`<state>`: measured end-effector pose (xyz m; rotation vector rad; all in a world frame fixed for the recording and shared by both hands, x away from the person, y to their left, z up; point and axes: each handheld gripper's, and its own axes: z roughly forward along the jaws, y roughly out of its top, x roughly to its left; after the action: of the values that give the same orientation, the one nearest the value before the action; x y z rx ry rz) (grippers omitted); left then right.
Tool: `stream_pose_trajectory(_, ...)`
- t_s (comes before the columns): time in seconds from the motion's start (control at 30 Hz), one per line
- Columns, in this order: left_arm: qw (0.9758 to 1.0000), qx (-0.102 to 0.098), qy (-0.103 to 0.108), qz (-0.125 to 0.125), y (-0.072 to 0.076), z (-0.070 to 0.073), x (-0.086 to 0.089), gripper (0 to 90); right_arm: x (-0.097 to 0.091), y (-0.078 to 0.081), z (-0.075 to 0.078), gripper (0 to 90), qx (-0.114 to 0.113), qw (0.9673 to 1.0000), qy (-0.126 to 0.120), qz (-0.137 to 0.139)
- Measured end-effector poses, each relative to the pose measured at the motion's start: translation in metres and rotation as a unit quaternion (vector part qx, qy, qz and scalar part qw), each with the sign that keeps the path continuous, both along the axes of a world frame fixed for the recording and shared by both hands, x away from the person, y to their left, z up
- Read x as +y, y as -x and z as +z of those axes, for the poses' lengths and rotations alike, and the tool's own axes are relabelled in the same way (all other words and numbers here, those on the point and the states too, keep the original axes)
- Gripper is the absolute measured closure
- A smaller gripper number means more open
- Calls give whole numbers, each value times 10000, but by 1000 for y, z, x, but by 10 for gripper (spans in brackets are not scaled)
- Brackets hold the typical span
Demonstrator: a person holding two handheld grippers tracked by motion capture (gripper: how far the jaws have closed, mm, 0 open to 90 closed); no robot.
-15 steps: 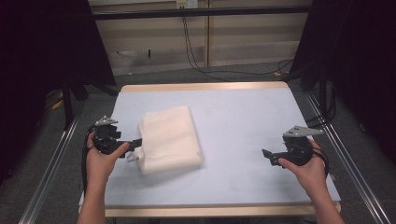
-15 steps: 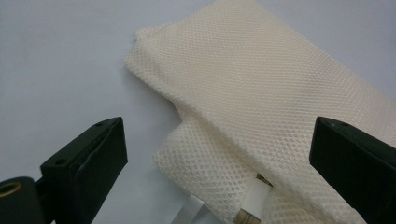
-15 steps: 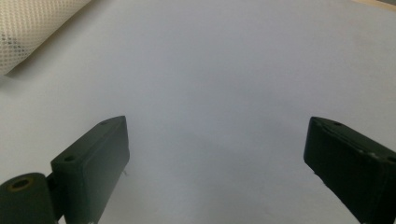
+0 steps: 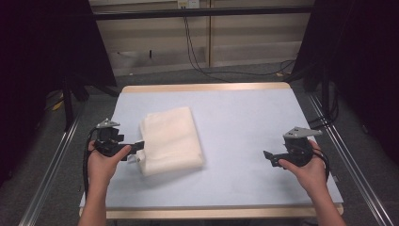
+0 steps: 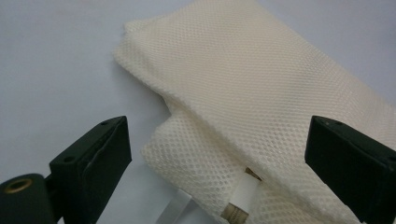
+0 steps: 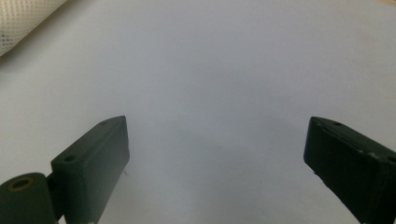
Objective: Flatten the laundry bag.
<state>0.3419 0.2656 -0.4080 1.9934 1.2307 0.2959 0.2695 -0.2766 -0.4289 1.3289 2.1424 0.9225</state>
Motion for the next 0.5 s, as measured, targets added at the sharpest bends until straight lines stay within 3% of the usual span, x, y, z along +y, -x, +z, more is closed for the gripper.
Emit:
stream_pose_trajectory(0.23, 9998, 153, -19, -156, 0, -2, -6, 78, 4, 0, -1, 67, -15, 9999, 80, 111)
stream_pose_trajectory(0.4, 9996, 270, 28, -69, -1, -7, -6, 78, 4, 1, -1, 70, -10, 9999, 60, 107)
stream_pose_trajectory(0.5, 9996, 262, -76, 1, -2, -12, -8, 78, 5, 1, 0, 70, -24, 9999, 39, 115)
